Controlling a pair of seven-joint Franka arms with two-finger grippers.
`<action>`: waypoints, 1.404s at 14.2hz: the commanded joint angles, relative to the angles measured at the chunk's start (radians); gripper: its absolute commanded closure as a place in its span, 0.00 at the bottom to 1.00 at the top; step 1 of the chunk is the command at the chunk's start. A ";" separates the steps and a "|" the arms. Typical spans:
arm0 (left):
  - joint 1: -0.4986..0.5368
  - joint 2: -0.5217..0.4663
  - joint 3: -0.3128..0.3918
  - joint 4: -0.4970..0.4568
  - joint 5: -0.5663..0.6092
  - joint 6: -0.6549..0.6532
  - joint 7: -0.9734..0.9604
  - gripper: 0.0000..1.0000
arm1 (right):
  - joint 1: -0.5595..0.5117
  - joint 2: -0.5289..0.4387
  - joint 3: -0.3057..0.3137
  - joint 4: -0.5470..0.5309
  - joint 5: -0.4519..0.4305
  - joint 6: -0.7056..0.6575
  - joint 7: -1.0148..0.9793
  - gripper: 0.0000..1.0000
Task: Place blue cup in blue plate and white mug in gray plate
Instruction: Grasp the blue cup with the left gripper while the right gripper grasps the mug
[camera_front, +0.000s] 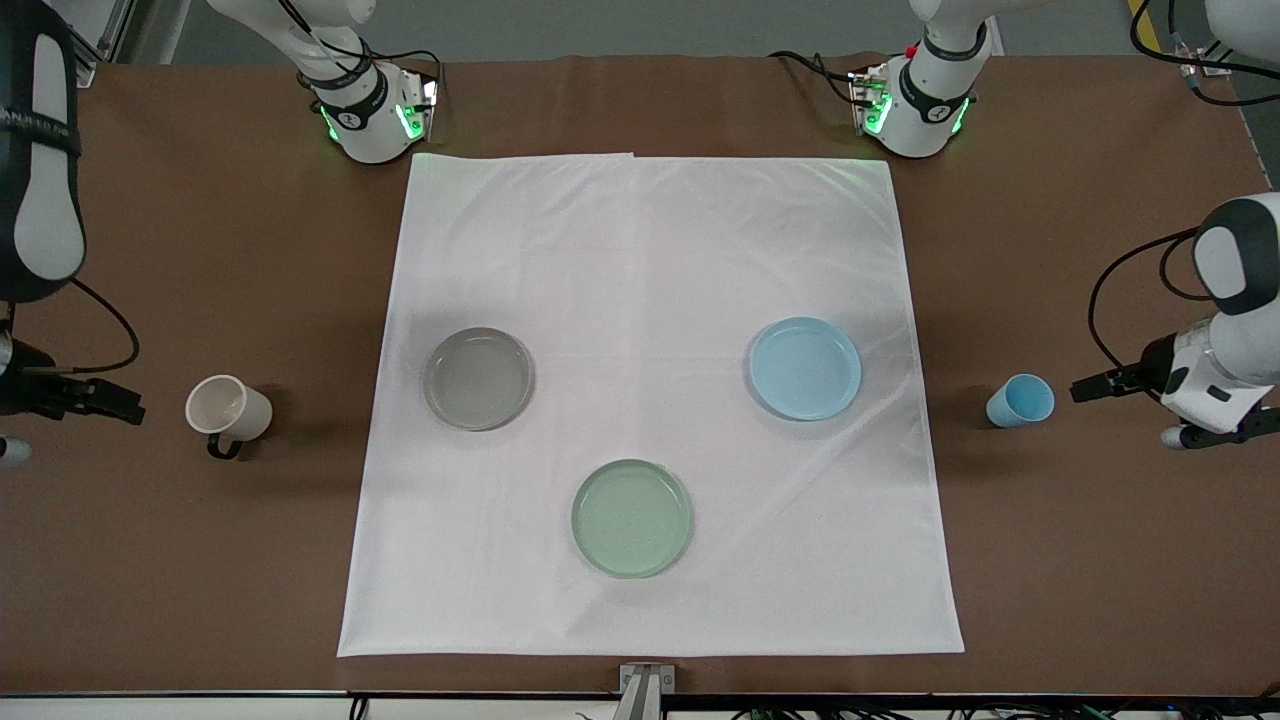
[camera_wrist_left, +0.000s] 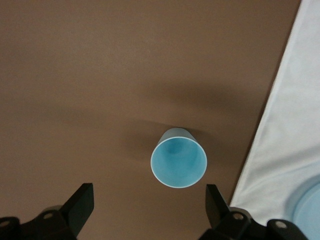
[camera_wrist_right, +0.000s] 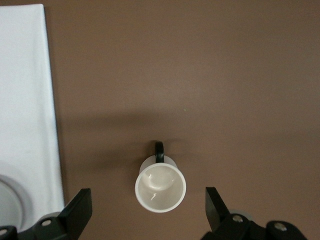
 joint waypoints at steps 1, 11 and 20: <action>0.013 -0.034 -0.006 -0.152 0.028 0.147 -0.004 0.15 | -0.039 0.089 0.011 0.018 0.017 0.088 -0.089 0.00; 0.012 0.104 -0.012 -0.154 0.028 0.301 -0.021 0.36 | -0.036 0.282 0.017 0.006 0.035 0.209 -0.089 0.02; 0.009 0.094 -0.029 -0.154 0.024 0.292 -0.025 1.00 | -0.048 0.298 0.017 -0.054 0.045 0.197 -0.087 0.23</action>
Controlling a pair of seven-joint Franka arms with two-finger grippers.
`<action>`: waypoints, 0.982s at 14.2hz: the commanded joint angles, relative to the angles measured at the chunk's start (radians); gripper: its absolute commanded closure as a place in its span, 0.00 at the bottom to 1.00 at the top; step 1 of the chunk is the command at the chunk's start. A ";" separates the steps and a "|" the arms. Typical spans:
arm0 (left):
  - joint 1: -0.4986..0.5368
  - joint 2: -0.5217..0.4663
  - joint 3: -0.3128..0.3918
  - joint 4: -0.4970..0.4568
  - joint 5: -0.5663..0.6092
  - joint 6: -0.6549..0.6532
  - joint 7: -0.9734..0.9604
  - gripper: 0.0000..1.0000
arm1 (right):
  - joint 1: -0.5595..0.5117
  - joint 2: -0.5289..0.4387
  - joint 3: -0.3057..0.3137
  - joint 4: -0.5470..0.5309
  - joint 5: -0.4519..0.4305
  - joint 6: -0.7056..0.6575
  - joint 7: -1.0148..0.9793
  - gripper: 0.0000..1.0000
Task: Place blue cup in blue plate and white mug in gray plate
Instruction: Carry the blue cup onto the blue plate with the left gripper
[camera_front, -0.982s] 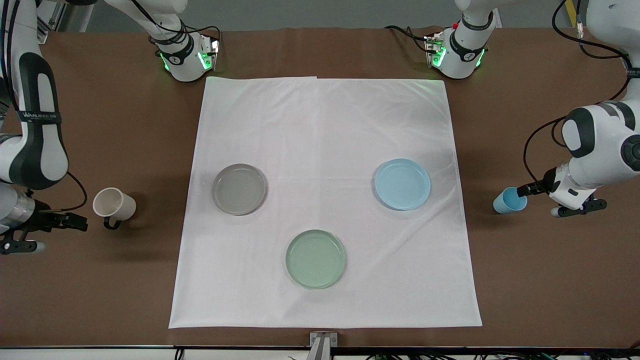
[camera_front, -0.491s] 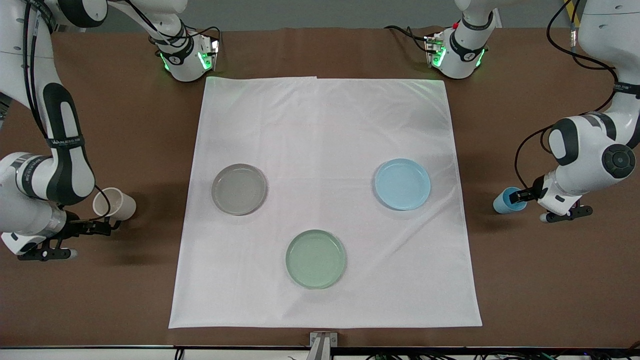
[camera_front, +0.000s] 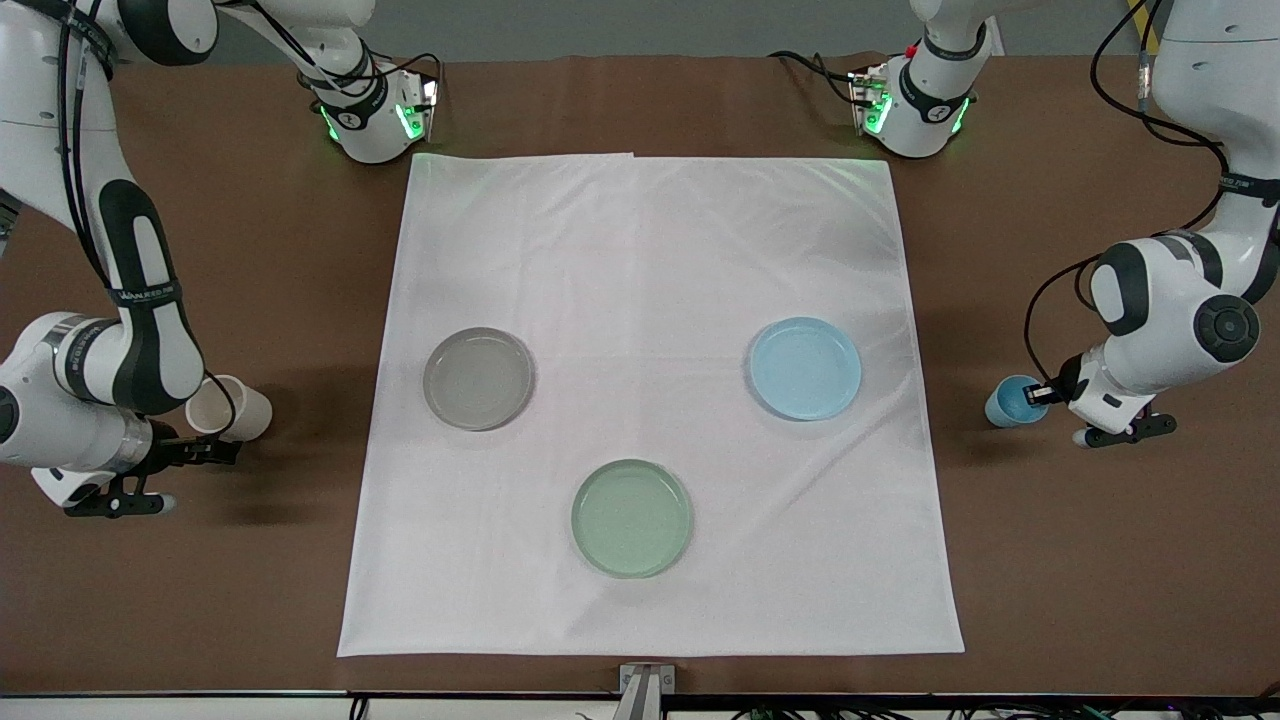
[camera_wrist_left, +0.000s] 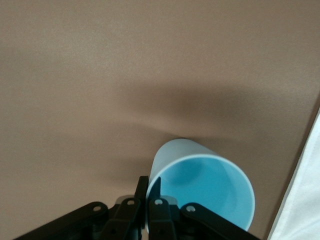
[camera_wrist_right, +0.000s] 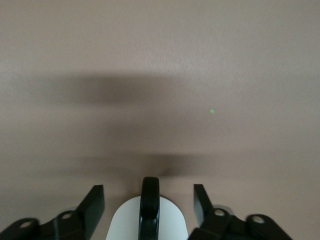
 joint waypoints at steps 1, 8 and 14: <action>0.001 -0.041 -0.038 0.005 0.017 -0.022 -0.026 1.00 | -0.018 -0.010 0.008 -0.029 0.019 -0.001 -0.018 0.26; -0.001 -0.154 -0.347 0.005 0.021 -0.222 -0.467 1.00 | -0.021 -0.008 0.011 -0.029 0.020 -0.047 -0.019 0.43; -0.126 -0.073 -0.418 0.008 0.028 -0.180 -0.727 1.00 | -0.024 -0.008 0.011 -0.028 0.020 -0.040 -0.027 0.61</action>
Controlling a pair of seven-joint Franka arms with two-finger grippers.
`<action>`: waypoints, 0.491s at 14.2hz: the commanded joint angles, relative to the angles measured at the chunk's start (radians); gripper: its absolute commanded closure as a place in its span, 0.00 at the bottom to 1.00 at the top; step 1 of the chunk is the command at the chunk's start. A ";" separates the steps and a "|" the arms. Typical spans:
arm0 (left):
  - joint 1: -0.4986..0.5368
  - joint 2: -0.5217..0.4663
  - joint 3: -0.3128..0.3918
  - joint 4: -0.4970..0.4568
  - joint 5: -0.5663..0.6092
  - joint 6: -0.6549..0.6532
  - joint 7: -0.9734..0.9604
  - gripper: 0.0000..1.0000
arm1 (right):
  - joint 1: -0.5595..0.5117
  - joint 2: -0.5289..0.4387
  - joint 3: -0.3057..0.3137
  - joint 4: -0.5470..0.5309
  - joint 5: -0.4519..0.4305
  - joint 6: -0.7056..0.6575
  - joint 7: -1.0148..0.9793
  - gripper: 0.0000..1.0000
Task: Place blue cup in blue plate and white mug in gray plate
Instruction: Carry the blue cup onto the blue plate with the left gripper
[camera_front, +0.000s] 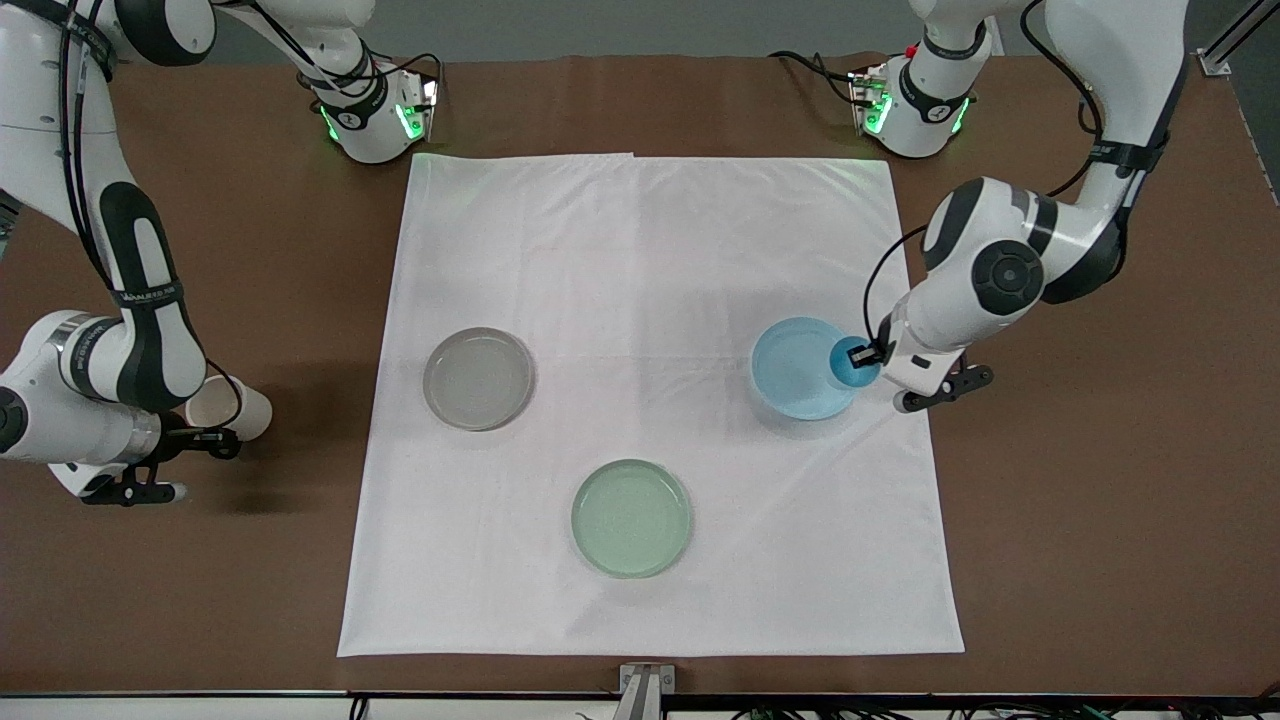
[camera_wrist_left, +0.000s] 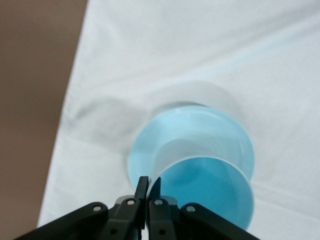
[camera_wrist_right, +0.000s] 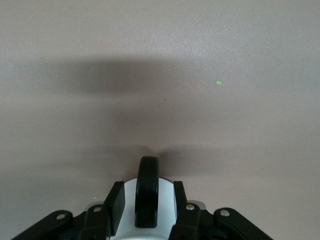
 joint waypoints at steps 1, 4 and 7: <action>-0.036 0.053 0.002 0.005 0.026 0.036 -0.072 1.00 | -0.015 -0.008 0.010 -0.008 0.017 0.004 -0.022 0.65; -0.042 0.088 0.001 0.002 0.035 0.061 -0.093 1.00 | -0.015 -0.008 0.011 -0.007 0.017 0.004 -0.021 0.77; -0.040 0.122 0.001 0.000 0.084 0.061 -0.113 0.87 | -0.009 -0.010 0.010 -0.004 0.017 0.004 -0.022 0.93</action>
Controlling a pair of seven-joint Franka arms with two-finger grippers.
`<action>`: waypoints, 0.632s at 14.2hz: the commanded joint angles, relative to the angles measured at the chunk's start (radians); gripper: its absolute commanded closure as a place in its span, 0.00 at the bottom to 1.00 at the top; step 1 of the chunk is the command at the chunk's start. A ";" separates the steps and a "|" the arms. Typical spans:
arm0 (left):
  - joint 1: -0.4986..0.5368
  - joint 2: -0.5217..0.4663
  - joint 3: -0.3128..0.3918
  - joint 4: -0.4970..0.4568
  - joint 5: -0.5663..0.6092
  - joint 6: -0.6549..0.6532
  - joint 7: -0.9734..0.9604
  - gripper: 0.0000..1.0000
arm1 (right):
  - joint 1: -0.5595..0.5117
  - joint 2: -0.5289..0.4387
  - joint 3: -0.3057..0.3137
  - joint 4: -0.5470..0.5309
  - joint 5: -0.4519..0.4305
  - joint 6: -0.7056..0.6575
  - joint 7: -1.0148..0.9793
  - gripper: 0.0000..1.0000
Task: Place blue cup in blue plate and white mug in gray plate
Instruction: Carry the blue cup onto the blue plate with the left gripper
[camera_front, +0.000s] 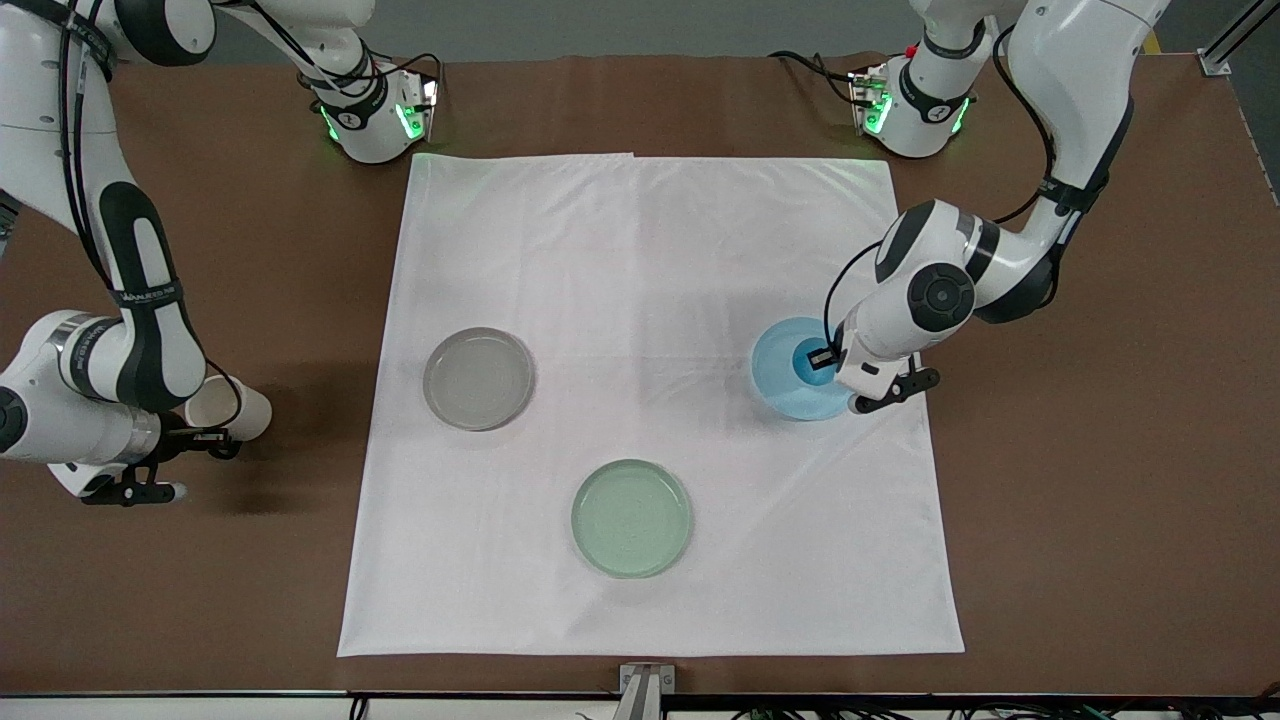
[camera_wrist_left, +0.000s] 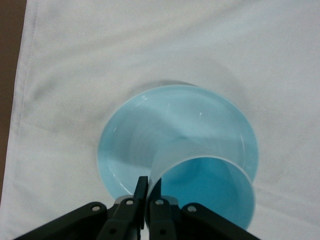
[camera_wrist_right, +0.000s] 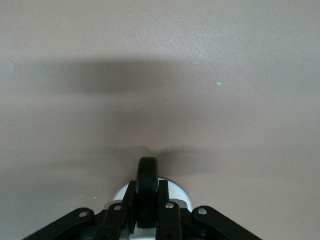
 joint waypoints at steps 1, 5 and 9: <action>0.006 0.023 -0.005 0.002 0.037 0.008 -0.043 0.73 | -0.008 -0.010 0.011 -0.003 0.016 0.001 -0.019 0.96; 0.020 -0.020 -0.005 0.045 0.039 -0.038 -0.050 0.00 | -0.001 -0.049 0.035 0.000 0.014 -0.088 -0.071 0.97; 0.075 -0.061 0.000 0.310 0.042 -0.341 0.033 0.00 | 0.029 -0.175 0.092 -0.002 0.005 -0.247 -0.287 0.98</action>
